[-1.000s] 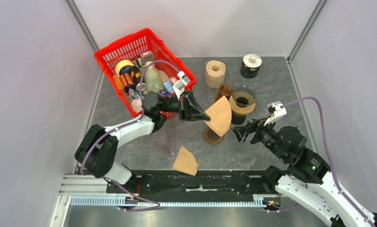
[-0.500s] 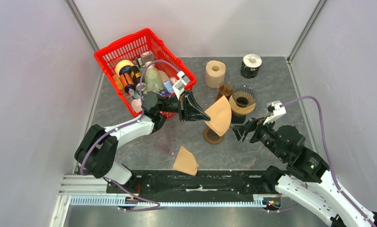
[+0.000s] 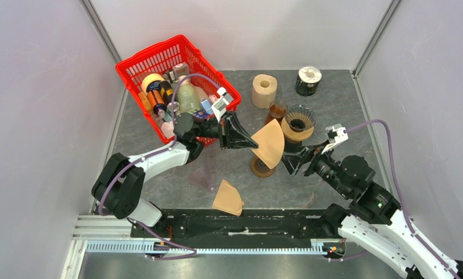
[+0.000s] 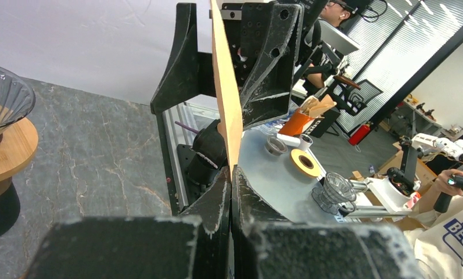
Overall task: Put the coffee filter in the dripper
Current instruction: Place the coffee filter in the coffee dripper.
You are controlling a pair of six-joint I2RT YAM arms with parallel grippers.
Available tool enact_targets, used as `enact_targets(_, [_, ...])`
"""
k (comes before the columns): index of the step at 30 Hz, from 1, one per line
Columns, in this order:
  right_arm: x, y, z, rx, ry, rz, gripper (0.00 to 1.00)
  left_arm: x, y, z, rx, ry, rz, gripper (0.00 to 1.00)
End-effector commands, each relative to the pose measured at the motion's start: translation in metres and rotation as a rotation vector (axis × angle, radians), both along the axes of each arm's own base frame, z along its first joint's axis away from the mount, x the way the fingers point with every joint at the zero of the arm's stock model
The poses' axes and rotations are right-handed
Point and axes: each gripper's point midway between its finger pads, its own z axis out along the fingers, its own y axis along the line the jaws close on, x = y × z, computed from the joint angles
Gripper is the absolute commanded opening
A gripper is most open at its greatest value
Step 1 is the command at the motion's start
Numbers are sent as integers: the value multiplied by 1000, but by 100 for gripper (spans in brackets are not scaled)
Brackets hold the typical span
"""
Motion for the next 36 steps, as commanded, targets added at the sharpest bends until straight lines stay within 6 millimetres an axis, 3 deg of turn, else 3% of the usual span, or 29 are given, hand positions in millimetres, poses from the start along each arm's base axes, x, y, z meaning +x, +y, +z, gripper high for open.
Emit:
enact_targets(1, [5, 17, 14, 66, -48, 46, 97, -7, 3, 18, -57, -76, -26, 2])
enact_targets(10, [14, 58, 25, 136, -88, 174, 95, -12, 3, 19, -71, -66, -70, 2])
enact_targets(20, [-2, 57, 45, 225, -187, 235, 87, -27, 8, 23, -74, -124, -114, 2])
enact_targets(28, [-9, 50, 31, 222, -124, 227, 72, -42, 12, 38, -103, -180, -148, 2])
enact_targets(36, [-32, 61, 52, 288, -213, 370, 48, -53, 14, 42, -117, -208, -166, 2])
